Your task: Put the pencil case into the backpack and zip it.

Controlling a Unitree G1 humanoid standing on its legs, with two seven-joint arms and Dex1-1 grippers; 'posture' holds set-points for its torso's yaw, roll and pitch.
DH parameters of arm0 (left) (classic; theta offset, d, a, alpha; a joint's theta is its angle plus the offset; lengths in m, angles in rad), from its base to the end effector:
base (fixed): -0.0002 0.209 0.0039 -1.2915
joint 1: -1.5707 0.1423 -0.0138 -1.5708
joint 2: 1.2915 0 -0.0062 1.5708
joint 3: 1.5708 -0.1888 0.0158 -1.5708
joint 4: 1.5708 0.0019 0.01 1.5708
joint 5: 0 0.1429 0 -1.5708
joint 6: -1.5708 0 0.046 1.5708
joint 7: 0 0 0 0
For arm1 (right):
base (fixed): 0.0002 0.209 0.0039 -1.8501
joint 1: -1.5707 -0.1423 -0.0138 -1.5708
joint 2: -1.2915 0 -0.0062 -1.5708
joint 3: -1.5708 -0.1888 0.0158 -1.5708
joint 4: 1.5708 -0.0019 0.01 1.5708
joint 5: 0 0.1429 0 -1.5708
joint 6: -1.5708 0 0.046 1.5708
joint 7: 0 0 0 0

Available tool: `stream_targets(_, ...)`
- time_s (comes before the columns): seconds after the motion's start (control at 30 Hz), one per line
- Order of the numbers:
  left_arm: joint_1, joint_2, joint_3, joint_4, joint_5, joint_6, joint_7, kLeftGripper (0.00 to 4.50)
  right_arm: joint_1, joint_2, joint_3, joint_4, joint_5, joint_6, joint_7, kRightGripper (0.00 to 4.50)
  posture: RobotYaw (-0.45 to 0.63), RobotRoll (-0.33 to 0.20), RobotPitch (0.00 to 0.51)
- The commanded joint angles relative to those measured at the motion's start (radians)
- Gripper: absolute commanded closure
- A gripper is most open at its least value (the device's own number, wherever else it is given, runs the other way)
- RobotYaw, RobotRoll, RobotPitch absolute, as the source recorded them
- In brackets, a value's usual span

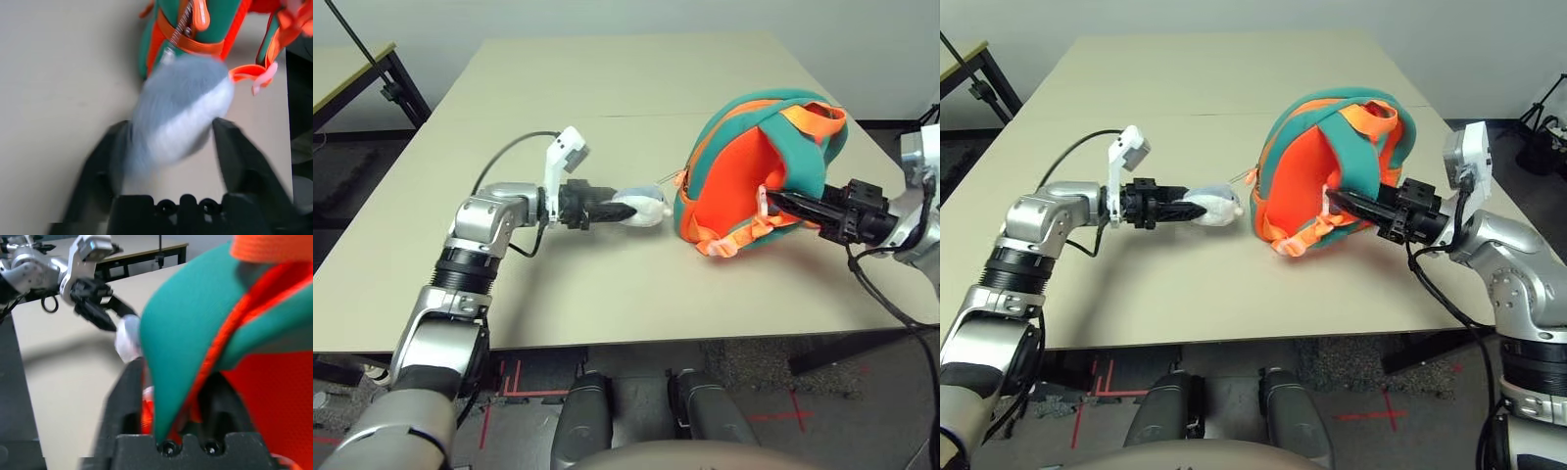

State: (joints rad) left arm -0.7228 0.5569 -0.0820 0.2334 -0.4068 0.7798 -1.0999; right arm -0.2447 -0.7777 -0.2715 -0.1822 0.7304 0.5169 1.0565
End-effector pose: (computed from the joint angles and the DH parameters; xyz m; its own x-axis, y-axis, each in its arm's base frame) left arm 0.3190 0.2147 0.1757 0.3728 -0.8781 -0.2999 0.8773 0.4388 -0.1945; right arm 0.2315 -0.2876 0.1884 0.5157 0.8565 -0.0209 -0.8560 0.5140 -0.0557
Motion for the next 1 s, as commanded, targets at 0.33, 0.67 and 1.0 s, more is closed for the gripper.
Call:
stream_targets(0.33,0.135,0.152,0.173,-0.132,-0.045,0.062,0.108,0.0,0.09,-0.311,-0.126,0.075,-0.052,0.057,0.132,0.03,0.06,0.0,0.076)
stream_targets(0.67,0.269,0.038,0.39,0.016,0.038,-0.269,0.462,0.0,-0.024,-0.208,-0.159,0.564,-0.268,-0.204,-0.097,0.03,0.1,0.0,0.07)
stream_targets(1.0,0.281,-0.113,0.494,0.209,0.126,-0.632,0.816,0.0,-0.208,0.1,-0.2,0.894,-0.379,-0.56,-0.533,0.03,0.11,0.0,0.076)
